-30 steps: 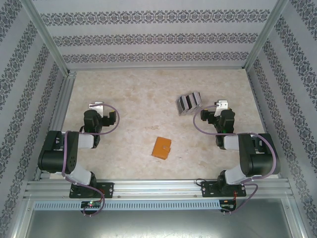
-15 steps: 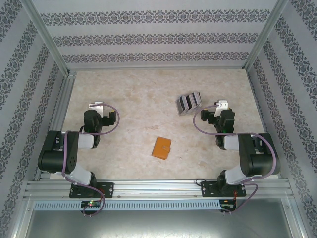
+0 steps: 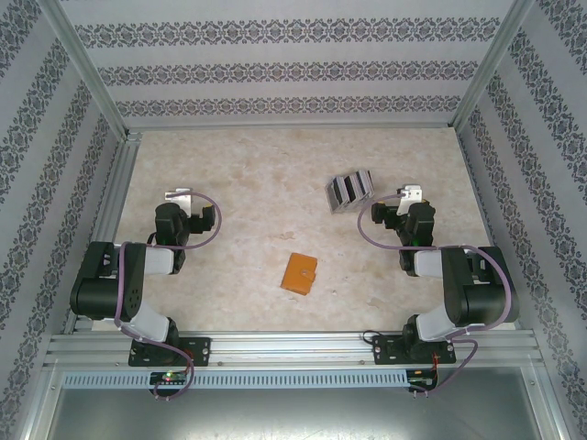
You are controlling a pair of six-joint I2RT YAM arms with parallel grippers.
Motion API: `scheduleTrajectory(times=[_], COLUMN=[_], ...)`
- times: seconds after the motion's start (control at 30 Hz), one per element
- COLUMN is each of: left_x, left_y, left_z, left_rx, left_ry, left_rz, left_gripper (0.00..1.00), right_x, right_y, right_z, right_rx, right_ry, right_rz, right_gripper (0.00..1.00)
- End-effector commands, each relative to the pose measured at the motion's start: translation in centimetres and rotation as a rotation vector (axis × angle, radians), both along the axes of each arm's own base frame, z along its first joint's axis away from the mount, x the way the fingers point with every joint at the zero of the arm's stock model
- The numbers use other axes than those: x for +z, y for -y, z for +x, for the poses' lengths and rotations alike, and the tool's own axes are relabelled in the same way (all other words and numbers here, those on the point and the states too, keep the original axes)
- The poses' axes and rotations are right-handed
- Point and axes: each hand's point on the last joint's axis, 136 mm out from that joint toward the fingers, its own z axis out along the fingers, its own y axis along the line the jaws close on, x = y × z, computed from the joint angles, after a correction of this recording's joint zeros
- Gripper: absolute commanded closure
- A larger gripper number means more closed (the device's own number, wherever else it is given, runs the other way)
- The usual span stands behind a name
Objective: Put the credit cards into the card holder
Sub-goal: Move the card holder to the center of the table.
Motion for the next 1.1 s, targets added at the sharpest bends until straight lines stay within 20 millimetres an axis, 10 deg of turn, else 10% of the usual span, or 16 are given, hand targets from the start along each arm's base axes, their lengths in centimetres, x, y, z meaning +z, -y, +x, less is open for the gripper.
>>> scheduleTrajectory(times=[0.0,0.2,0.57,0.87,1.07], left_x=[0.4,0.5,6.6,6.7,6.7], left_y=[0.0,-0.1,-0.8,3.6,4.8], left_z=[0.4,0.4,0.0,-0.1,-0.5], left_rx=[-0.011,-0.007,0.109,-0.012,-0.022], left_ry=[0.012,0.016,-0.114,-0.317,-0.316], left_rz=[-0.010,-0.009,-0.148,-0.402,-0.523], left_gripper=[0.00,0.00,0.01,0.00,0.00], right_x=[1.0,2.3,7.8,7.5,5.3], right_y=[-0.3,-0.1,1.0,-6.2,-13.4], right_z=[0.7,0.7,-0.8,-2.7,-7.8], right_rx=[0.002,-0.008,-0.132,0.140,0.313], right_ry=[0.028,0.028,0.018,-0.225,-0.524], right_rz=[-0.004,-0.006,0.223,0.496,0.567], right_gripper=[0.02,0.02,0.02,0.02,0.06])
